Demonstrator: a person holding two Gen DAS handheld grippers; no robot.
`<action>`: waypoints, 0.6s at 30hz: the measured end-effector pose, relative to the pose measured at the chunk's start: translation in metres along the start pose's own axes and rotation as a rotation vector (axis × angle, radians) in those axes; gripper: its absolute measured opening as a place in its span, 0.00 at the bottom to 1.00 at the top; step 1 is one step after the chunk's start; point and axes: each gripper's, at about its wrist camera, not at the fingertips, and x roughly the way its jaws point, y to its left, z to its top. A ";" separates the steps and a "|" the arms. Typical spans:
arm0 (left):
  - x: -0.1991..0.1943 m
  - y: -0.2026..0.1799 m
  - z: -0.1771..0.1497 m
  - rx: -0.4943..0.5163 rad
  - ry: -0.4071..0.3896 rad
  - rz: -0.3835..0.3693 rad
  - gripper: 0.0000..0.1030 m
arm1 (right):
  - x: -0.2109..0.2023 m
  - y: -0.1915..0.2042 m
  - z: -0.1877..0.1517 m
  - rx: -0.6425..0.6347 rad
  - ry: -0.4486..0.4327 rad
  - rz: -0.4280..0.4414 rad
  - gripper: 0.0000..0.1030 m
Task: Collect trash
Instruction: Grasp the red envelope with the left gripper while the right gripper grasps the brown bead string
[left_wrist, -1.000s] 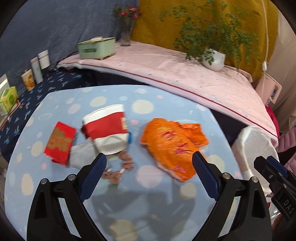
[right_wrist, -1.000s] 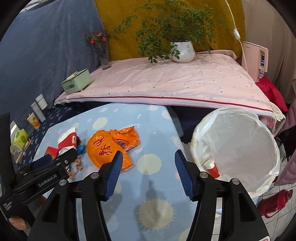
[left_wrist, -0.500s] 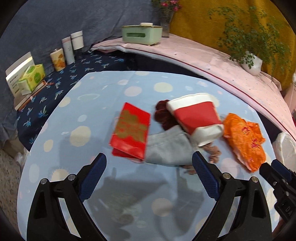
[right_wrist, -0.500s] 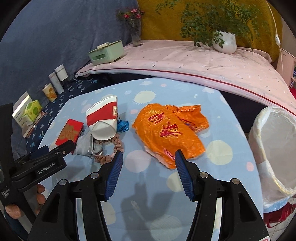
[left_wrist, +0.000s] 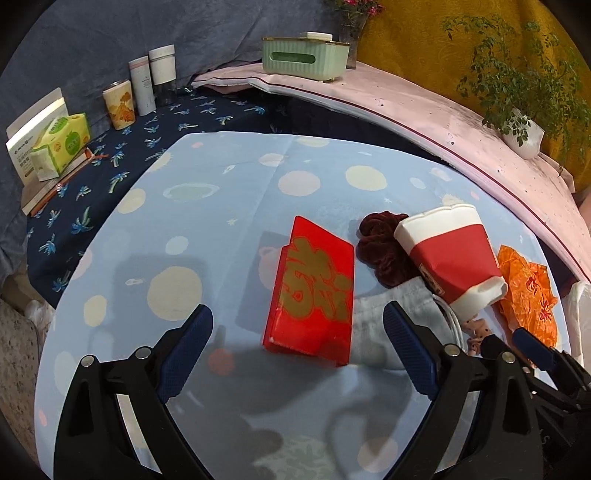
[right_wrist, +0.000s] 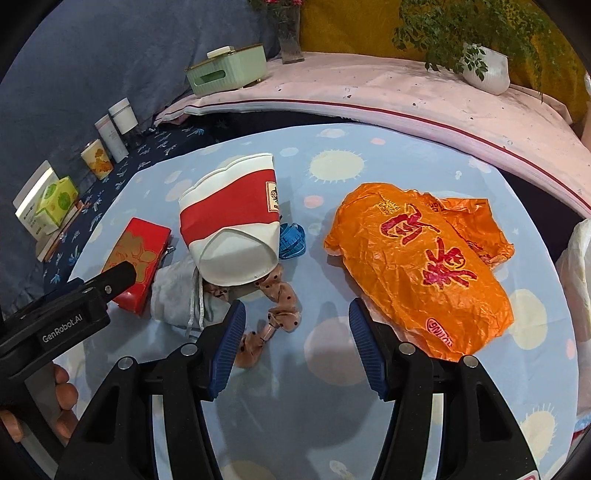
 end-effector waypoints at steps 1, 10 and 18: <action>0.002 -0.001 0.001 0.002 0.004 -0.006 0.83 | 0.003 0.001 0.001 0.002 0.005 0.001 0.55; 0.015 -0.012 -0.001 0.026 0.058 -0.085 0.39 | 0.020 0.005 -0.003 -0.020 0.039 -0.006 0.28; 0.000 -0.025 -0.002 0.039 0.056 -0.128 0.05 | 0.005 0.001 -0.008 -0.032 0.018 0.008 0.08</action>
